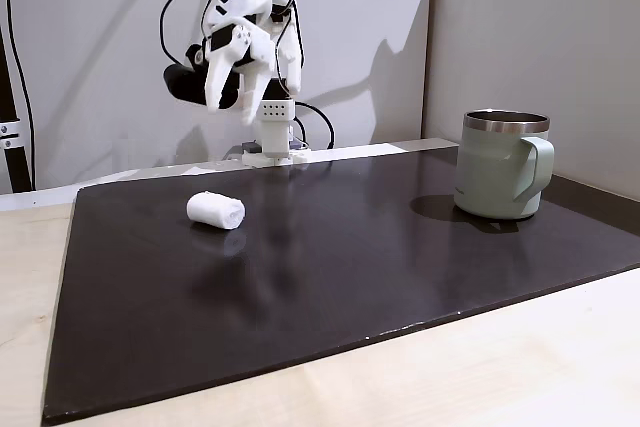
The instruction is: Grasp a gauze and put it in the cup.
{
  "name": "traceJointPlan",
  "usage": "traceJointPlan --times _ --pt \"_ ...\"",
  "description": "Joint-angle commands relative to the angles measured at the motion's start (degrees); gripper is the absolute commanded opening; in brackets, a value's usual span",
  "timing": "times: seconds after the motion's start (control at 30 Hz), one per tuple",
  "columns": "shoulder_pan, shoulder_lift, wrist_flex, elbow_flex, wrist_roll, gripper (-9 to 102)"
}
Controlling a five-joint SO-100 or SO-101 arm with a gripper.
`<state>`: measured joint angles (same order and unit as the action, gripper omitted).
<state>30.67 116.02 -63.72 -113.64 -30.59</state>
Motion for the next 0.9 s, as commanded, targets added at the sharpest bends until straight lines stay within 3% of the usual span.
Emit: traceJointPlan --times 0.0,0.87 --pt "0.97 -5.45 -0.88 6.5 0.7 27" --pt "2.99 -56.07 -12.57 47.72 4.04 28"
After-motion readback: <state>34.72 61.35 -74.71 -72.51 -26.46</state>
